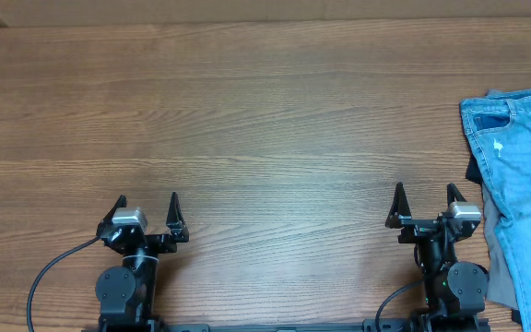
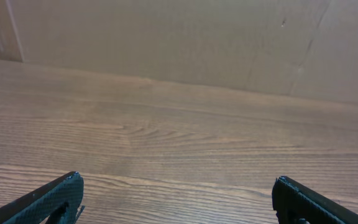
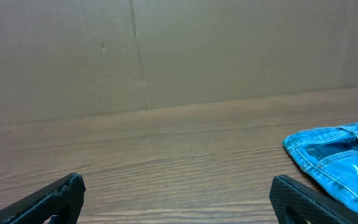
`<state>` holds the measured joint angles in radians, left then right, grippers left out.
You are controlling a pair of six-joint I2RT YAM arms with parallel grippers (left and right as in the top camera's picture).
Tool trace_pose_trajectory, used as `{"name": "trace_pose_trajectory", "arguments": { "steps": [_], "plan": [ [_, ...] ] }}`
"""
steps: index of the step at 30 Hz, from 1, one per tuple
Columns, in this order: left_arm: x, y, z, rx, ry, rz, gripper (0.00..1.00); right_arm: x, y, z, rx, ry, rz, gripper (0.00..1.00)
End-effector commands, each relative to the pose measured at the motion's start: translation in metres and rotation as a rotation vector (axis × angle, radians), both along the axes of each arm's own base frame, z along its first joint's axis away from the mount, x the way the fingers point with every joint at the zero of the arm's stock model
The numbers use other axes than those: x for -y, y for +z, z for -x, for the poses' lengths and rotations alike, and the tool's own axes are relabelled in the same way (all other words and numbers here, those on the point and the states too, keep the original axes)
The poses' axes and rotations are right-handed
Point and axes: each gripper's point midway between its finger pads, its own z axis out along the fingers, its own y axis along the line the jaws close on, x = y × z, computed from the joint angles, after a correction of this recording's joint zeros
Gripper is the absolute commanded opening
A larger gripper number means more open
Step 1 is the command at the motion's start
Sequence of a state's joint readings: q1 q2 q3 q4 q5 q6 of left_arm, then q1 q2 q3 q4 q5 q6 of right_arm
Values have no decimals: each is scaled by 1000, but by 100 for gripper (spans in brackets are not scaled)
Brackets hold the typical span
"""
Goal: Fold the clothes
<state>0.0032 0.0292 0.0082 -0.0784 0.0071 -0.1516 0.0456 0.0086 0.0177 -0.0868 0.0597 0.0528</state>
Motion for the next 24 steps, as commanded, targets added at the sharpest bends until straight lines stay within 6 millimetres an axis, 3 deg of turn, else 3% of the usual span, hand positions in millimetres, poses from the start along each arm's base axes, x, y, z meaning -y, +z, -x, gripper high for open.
{"name": "trace_pose_trajectory", "arguments": {
  "steps": [1, 7, 9, 17, 24],
  "plan": [
    [2, -2, 0, -5, -10, 14, 100, 2, 0, 0, 12, -11, -8, 100],
    [2, -2, 0, -5, -10, 14, 100, -7, -1, 0, 7, 40, -10, 100],
    [2, -2, 0, -5, -10, 14, 100, -19, 5, 1, 29, 109, -14, 100],
    [2, -2, 0, -5, -10, 14, 100, -81, 64, 29, 284, 493, 36, 100],
    [2, -2, 0, -5, -10, 14, 100, -93, 113, 54, 410, 609, -70, 100]
  ]
}}
